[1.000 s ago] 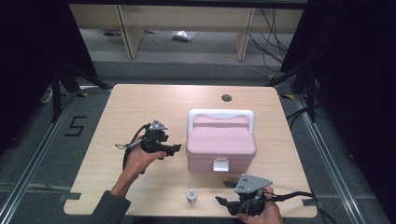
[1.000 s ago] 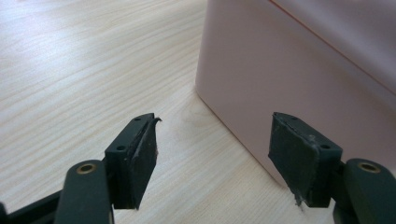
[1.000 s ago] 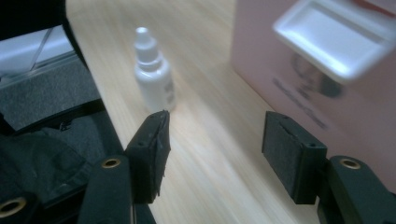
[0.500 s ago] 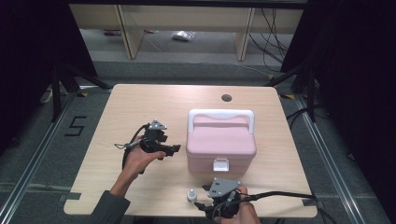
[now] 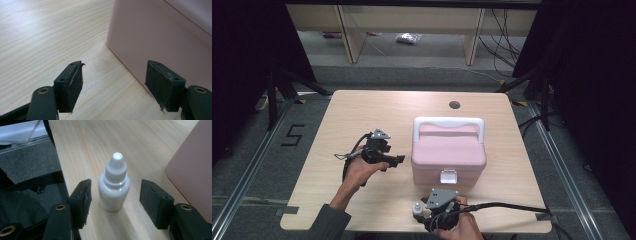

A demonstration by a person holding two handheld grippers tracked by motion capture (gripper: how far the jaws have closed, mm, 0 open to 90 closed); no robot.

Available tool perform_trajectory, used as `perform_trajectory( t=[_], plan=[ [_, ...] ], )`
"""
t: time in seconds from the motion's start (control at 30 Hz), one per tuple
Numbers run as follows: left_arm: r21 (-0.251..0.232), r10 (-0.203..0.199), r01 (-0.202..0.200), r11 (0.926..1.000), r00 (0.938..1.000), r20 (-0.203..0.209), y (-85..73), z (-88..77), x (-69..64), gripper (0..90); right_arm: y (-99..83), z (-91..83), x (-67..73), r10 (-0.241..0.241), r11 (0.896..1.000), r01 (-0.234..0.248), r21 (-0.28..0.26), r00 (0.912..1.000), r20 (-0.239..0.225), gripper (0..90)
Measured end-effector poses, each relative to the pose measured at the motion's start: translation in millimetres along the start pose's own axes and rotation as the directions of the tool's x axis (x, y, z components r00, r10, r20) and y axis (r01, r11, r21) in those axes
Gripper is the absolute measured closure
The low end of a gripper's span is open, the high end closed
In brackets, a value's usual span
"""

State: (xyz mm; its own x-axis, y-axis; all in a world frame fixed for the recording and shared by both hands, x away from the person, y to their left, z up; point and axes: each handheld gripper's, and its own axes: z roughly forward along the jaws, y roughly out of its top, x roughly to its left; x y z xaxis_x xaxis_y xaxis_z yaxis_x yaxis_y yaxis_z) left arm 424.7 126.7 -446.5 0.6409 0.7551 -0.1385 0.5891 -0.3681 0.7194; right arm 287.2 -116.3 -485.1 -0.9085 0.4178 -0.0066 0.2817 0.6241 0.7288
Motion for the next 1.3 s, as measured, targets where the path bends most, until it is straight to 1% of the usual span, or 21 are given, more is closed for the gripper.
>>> perform_trajectory(
  t=[0.13,0.2,0.23,0.27,0.3,0.33,0.4,0.5,0.6,0.63,0.67,0.7,0.8,0.87,0.93,1.03,1.07,1.13,1.17,1.2,1.3],
  plan=[
    [0.012,0.005,-0.005,0.9999,1.0,-0.004,0.0,-0.2,-0.1,29.7,2.6,5.7,2.0,-0.026,1.0,0.026,0.017,0.9997,0.001,46.9],
    [0.014,0.008,-0.008,0.9999,1.0,0.001,0.0,0.0,-0.1,29.6,3.5,8.6,4.0,-0.03,0.999,0.03,0.026,0.9996,0.002,50.9],
    [0.014,0.009,-0.009,0.9999,1.0,0.002,-0.2,0.6,-0.3,29.6,4.0,11.1,2.7,-0.046,0.999,0.046,0.018,0.9989,-0.007,56.7],
    [0.014,0.009,-0.009,0.9999,1.0,0.002,-0.2,0.6,-0.3,29.6,4.0,11.1,2.7,-0.046,0.999,0.046,0.018,0.9989,-0.007,56.7],
    [0.01,0.009,-0.009,0.9999,0.9999,0.006,-0.5,1.5,-0.3,29.6,3.6,11.6,0.7,-0.077,0.997,0.077,0.023,0.997,-0.001,60.0],
    [0.01,0.009,-0.009,0.9999,0.9999,0.006,-0.5,1.5,-0.3,29.6,3.6,11.6,0.7,-0.077,0.997,0.077,0.023,0.997,-0.001,60.0],
    [0.01,0.008,-0.008,0.9999,1.0,0.005,-0.6,1.8,-0.6,29.6,3.9,10.0,2.5,-0.034,0.999,0.034,0.032,0.9994,0.001,60.2],
    [0.013,0.008,-0.008,0.9999,0.9999,0.006,-0.9,2.2,-0.3,29.6,5.5,6.1,2.5,-0.044,0.999,0.044,0.024,0.999,-0.01,60.3],
    [0.016,0.008,-0.008,0.9998,1.0,0.003,-1.2,1.2,-0.8,29.6,7.7,-6.7,1.5,-0.059,0.998,0.059,0.025,0.9982,0.008,60.3],
    [0.017,0.008,-0.008,0.9998,1.0,0.003,-1.2,1.1,-0.8,29.6,6.7,-17.5,0.1,-0.069,0.998,0.068,0.017,0.9973,0.025,60.3],
    [0.016,0.004,-0.004,0.9999,1.0,0.006,-1.3,1.1,-0.9,29.6,5.2,-24.3,0.4,-0.038,0.999,0.037,0.015,0.9991,0.021,60.3],
    [0.016,0.004,-0.004,0.9999,1.0,0.006,-1.3,1.1,-0.9,29.6,5.2,-24.3,0.4,-0.038,0.999,0.037,0.015,0.9991,0.021,60.3],
    [0.014,0.005,-0.005,0.9999,1.0,-0.006,-1.4,0.9,-1.7,29.5,-1.9,-42.0,-6.6,-0.05,0.999,0.049,0.015,0.9978,0.043,60.3],
    [0.012,0.009,-0.009,0.9999,1.0,-0.001,-1.7,1.3,-1.8,29.6,-9.6,-59.5,-15.5,-0.019,1.0,0.018,0.007,0.9963,0.084,60.3],
    [0.019,0.012,-0.012,0.9998,0.9999,0.0,-1.5,1.4,-1.8,29.5,-12.3,-64.6,-18.5,-0.003,1.0,0.003,0.003,0.9956,0.093,60.3],
    [0.022,0.012,-0.013,0.9997,0.9999,0.002,-2.0,1.6,-0.3,29.5,-24.2,-82.3,-32.7,0.025,1.0,-0.025,-0.004,0.9877,0.155,60.3],
    [0.022,0.012,-0.013,0.9997,0.9999,0.002,-2.0,1.6,-0.3,29.6,-24.2,-82.3,-32.7,0.025,1.0,-0.025,-0.004,0.9877,0.155,60.3],
    [0.025,0.007,-0.006,0.9997,1.0,-0.005,-2.6,1.7,0.1,29.6,-34.0,-92.8,-42.6,0.061,0.998,-0.061,-0.004,0.9812,0.183,60.3],
    [0.025,0.007,-0.006,0.9997,1.0,-0.005,-2.6,1.7,0.1,29.5,-34.0,-92.8,-42.6,0.061,0.998,-0.061,-0.004,0.9812,0.183,60.3],
    [0.024,0.006,-0.006,0.9997,1.0,-0.003,-2.7,1.9,0.3,29.5,-36.8,-96.3,-44.4,0.083,0.996,-0.084,-0.002,0.977,0.197,60.3],
    [0.022,0.002,-0.002,0.9998,1.0,0.0,-2.8,2.3,0.7,29.6,-44.1,-104.1,-50.3,0.09,0.996,-0.091,-0.005,0.9739,0.208,60.3]
  ],
)
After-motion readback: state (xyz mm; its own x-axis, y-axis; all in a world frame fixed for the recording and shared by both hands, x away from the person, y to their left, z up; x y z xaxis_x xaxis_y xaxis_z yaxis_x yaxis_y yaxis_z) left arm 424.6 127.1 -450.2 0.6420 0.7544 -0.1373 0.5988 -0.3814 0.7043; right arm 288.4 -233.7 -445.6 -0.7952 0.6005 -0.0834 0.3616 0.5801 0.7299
